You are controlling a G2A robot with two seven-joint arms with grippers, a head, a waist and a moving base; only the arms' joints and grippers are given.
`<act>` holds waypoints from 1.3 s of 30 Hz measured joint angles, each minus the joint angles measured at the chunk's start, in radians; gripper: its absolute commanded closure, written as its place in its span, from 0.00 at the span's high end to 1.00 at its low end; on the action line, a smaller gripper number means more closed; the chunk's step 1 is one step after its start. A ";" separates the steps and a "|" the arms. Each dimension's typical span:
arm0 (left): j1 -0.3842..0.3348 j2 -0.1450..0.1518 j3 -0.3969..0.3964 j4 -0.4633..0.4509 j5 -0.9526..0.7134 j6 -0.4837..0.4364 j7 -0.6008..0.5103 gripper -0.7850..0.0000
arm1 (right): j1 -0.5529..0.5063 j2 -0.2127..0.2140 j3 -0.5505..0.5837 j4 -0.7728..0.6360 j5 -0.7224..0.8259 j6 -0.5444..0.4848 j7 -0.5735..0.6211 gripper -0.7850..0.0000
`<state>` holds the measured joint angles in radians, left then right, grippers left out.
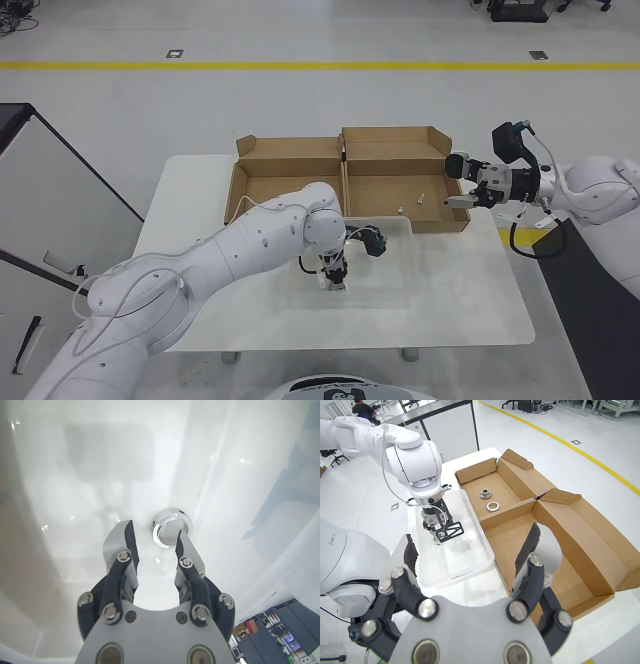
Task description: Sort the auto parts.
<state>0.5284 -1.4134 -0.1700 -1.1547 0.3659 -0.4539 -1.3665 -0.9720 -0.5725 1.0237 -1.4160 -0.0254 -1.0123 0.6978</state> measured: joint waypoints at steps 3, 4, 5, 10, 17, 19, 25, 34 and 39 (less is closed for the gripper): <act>0.000 -0.004 0.000 0.006 0.011 0.001 -0.001 0.47 | 0.000 0.000 0.000 0.000 0.000 0.000 0.000 1.00; 0.000 -0.006 0.000 0.010 0.021 0.003 -0.003 0.46 | 0.000 0.000 0.000 0.000 0.000 0.000 0.000 1.00; 0.001 -0.007 0.000 0.013 0.026 0.004 -0.004 0.45 | 0.000 0.000 0.000 0.000 0.000 0.000 0.000 1.00; 0.003 -0.018 0.000 0.030 0.048 0.007 -0.006 0.44 | 0.000 0.000 0.000 0.000 0.000 0.000 0.000 1.00; -0.008 -0.030 0.000 0.059 0.054 0.001 -0.001 0.42 | 0.000 0.000 0.000 0.000 0.000 0.000 0.000 1.00; -0.013 -0.034 0.000 0.069 0.056 -0.001 0.001 0.41 | 0.000 0.000 0.000 0.000 0.000 0.000 0.000 1.00; -0.018 -0.040 0.000 0.081 0.035 -0.013 0.013 0.41 | 0.000 0.000 0.000 0.000 0.000 0.000 0.000 1.00; -0.005 -0.026 0.000 0.026 0.038 -0.004 0.004 0.41 | 0.000 0.000 0.000 0.000 0.000 0.000 0.000 1.00; 0.003 -0.017 0.000 0.000 0.049 0.008 -0.008 0.41 | 0.000 0.000 0.000 0.000 0.000 0.000 0.000 1.00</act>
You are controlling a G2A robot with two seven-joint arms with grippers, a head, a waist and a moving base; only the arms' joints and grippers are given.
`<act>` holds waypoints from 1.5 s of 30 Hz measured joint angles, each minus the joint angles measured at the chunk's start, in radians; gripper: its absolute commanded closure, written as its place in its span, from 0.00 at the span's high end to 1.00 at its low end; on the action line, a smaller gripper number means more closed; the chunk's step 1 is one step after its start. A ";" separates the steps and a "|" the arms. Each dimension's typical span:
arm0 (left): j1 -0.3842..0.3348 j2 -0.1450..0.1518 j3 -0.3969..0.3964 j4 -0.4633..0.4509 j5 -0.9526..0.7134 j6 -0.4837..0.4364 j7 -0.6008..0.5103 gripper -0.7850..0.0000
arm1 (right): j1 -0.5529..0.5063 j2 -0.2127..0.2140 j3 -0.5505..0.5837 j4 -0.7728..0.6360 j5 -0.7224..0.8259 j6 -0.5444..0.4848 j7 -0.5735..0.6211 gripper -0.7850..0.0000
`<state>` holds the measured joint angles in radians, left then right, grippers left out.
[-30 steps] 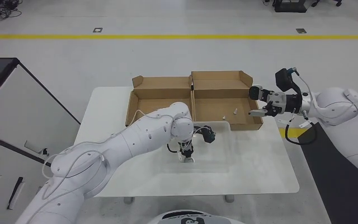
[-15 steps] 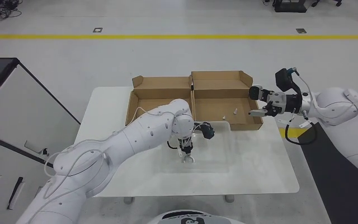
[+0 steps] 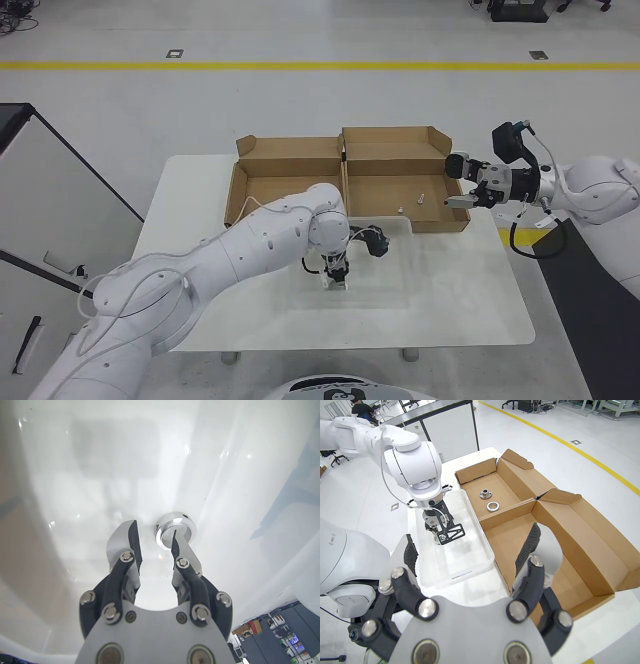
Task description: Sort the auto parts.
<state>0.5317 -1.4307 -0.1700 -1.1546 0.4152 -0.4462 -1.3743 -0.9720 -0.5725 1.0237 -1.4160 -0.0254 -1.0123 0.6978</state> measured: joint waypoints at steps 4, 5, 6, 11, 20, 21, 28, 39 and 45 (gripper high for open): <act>0.009 0.006 0.000 -0.005 0.026 0.014 -0.014 0.40 | 0.000 0.000 0.000 0.000 0.000 0.000 0.000 1.00; 0.012 0.006 0.000 -0.004 0.030 0.015 -0.015 0.40 | 0.000 0.000 0.000 0.000 0.000 0.000 0.000 1.00; 0.014 0.006 0.000 -0.004 0.034 0.015 -0.015 0.40 | 0.000 0.000 0.000 0.000 0.000 0.000 0.000 1.00; 0.022 0.002 0.000 0.000 0.040 0.016 -0.016 0.40 | 0.000 0.000 0.000 0.000 0.000 0.000 0.000 1.00; 0.005 -0.009 0.000 0.032 0.064 0.012 -0.012 0.31 | 0.000 0.000 0.000 0.000 0.000 0.000 0.000 1.00; 0.003 -0.011 0.000 0.036 0.066 0.011 -0.011 0.31 | 0.000 0.000 0.000 0.000 0.000 0.000 0.000 1.00; -0.007 -0.023 0.000 0.071 0.059 0.000 0.000 0.30 | 0.000 0.000 0.000 0.000 0.000 0.000 0.000 1.00; 0.003 -0.016 0.000 0.041 0.046 0.017 -0.016 0.32 | 0.000 0.000 0.000 0.000 0.000 0.000 0.000 1.00; 0.001 -0.014 0.000 0.045 0.057 0.018 -0.018 0.31 | 0.000 0.000 0.000 0.000 0.000 0.000 0.000 1.00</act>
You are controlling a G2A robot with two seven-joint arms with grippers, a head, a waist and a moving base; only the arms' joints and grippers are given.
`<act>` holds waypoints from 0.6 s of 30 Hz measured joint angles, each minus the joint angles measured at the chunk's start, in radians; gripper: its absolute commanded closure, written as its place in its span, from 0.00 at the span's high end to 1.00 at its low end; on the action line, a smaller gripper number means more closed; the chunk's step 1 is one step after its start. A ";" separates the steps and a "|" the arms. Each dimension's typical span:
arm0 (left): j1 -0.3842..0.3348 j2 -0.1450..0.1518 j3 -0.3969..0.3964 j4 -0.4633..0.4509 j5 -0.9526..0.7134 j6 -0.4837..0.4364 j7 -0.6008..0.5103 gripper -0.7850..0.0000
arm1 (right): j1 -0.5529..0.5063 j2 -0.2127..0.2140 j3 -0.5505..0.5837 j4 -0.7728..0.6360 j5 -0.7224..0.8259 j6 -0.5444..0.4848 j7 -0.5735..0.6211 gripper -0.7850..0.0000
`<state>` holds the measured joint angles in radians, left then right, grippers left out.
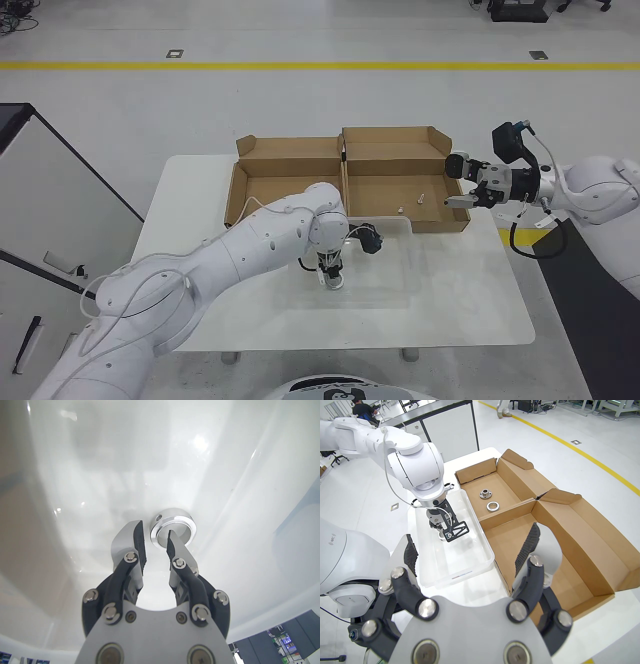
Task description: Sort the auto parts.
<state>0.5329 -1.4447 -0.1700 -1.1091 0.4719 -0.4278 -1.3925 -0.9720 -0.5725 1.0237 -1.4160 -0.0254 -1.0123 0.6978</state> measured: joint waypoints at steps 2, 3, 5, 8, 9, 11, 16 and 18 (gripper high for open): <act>0.000 0.000 0.000 0.003 0.000 -0.001 0.001 0.31 | 0.000 0.000 0.000 0.000 0.000 0.000 0.000 1.00; 0.000 -0.001 0.000 0.005 0.000 -0.001 0.001 0.31 | 0.000 0.000 0.000 0.000 0.000 0.000 0.000 1.00; -0.001 -0.002 0.000 0.008 0.001 -0.003 0.003 0.31 | 0.000 0.000 0.000 0.000 0.000 0.000 0.000 1.00; 0.003 -0.005 0.000 0.014 0.005 -0.005 0.005 0.31 | 0.000 0.000 0.000 0.000 0.000 0.000 0.000 1.00; 0.005 -0.007 0.000 0.016 0.008 -0.006 0.006 0.31 | 0.000 0.000 0.000 0.000 0.000 0.000 0.000 1.00; 0.008 -0.010 0.000 0.022 0.014 -0.008 0.008 0.30 | 0.000 0.000 0.000 0.000 0.000 0.000 0.000 1.00; 0.012 -0.020 0.000 0.043 0.025 -0.011 0.011 0.16 | 0.000 0.000 0.000 0.000 0.000 0.000 0.000 1.00; 0.013 -0.023 0.000 0.051 0.030 -0.012 0.012 0.00 | 0.000 0.000 0.000 0.000 0.000 0.000 0.000 1.00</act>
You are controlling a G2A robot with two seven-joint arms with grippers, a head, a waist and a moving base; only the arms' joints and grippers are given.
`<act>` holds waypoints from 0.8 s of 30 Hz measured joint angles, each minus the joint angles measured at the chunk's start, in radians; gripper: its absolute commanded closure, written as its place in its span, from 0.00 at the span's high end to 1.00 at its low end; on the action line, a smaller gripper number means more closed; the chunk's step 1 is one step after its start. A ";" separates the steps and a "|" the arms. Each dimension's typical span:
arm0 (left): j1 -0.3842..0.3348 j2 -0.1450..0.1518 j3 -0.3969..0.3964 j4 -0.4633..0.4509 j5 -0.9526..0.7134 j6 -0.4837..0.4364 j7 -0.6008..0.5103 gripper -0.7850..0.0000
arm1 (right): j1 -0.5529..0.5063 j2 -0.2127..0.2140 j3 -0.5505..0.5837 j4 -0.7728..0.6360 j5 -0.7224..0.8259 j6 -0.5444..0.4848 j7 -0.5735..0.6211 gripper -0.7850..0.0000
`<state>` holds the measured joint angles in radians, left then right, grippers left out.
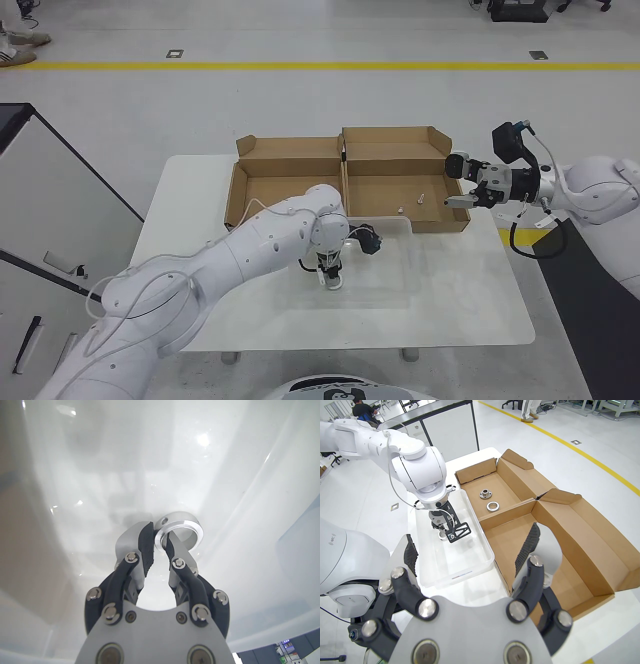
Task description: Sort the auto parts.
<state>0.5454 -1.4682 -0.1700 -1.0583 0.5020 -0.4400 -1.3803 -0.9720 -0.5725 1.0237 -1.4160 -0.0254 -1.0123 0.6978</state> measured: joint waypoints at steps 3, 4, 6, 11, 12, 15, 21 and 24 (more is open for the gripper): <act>0.000 -0.007 0.000 0.013 0.014 0.000 0.000 0.00 | 0.000 0.000 0.000 0.000 0.000 0.000 0.000 1.00; -0.001 -0.009 0.000 0.018 0.019 0.000 0.000 0.00 | 0.000 0.000 0.000 0.000 0.000 0.000 0.000 1.00; -0.004 -0.012 0.000 0.023 0.022 -0.002 0.002 0.00 | 0.000 0.000 0.000 0.000 0.000 0.000 0.000 1.00; -0.025 -0.011 0.000 0.017 -0.003 -0.004 0.004 0.00 | 0.000 0.000 0.000 0.000 0.000 0.000 0.000 1.00; -0.031 -0.008 -0.001 0.011 -0.010 -0.003 0.003 0.00 | 0.000 0.000 0.000 0.000 0.000 0.000 0.000 1.00; -0.051 0.004 -0.008 -0.020 -0.029 -0.002 0.002 0.00 | 0.000 0.000 0.000 0.000 0.000 0.000 0.000 1.00; -0.075 0.050 -0.049 -0.127 -0.035 0.011 -0.011 0.00 | 0.000 0.000 0.000 0.000 0.000 0.000 0.000 1.00; -0.077 0.084 -0.083 -0.199 -0.010 0.025 -0.024 0.00 | 0.000 0.000 0.000 0.000 0.000 0.000 0.000 1.00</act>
<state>0.4680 -1.3844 -0.2534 -1.2575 0.4917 -0.4154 -1.4039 -0.9720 -0.5725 1.0237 -1.4160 -0.0254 -1.0123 0.6978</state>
